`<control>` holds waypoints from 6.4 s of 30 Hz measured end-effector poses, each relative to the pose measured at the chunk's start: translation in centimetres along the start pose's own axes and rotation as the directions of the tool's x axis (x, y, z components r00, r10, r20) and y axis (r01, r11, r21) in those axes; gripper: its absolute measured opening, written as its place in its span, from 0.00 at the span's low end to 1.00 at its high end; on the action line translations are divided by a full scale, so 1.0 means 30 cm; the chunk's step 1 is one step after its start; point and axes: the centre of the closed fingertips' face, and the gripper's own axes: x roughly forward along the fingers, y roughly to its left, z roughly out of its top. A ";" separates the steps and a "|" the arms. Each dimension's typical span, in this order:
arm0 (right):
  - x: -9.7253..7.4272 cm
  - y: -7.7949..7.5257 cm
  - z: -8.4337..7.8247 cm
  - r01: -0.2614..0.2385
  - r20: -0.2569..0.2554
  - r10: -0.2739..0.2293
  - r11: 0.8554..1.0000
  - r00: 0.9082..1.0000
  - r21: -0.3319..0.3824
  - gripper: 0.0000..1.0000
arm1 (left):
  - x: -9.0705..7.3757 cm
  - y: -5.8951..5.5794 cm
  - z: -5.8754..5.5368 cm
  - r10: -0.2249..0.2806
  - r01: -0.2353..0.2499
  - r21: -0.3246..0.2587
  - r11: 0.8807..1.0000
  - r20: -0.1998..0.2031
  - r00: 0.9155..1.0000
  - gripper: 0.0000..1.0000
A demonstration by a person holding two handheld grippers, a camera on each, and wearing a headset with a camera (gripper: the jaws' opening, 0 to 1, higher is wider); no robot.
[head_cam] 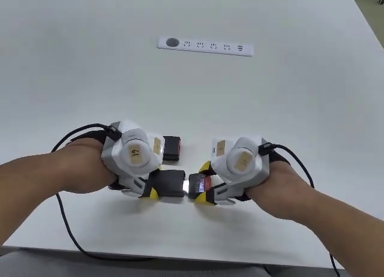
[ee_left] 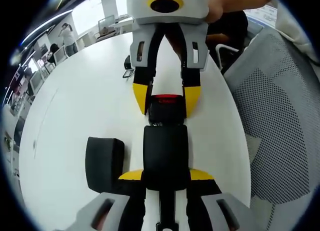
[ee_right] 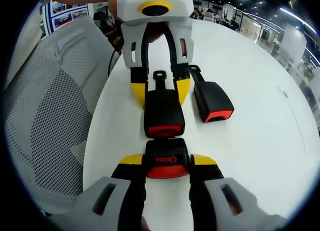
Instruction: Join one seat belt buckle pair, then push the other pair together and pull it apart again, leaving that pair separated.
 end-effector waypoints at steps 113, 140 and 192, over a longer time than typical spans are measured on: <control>0.005 0.002 -0.003 0.013 -0.044 -0.013 1.000 0.999 -0.006 0.33 | -0.007 0.005 -0.009 0.018 -0.019 -0.048 0.999 -0.020 1.000 0.33; -0.208 -0.099 -0.086 0.109 -0.029 -0.107 0.992 0.994 0.062 0.36 | -0.152 0.124 0.129 0.093 -0.078 -0.128 0.989 0.117 0.989 0.39; -0.283 -0.286 -0.382 0.127 -0.129 -0.112 0.985 0.985 0.120 0.34 | -0.049 0.255 -0.044 0.064 -0.065 -0.037 0.997 -0.040 0.997 0.36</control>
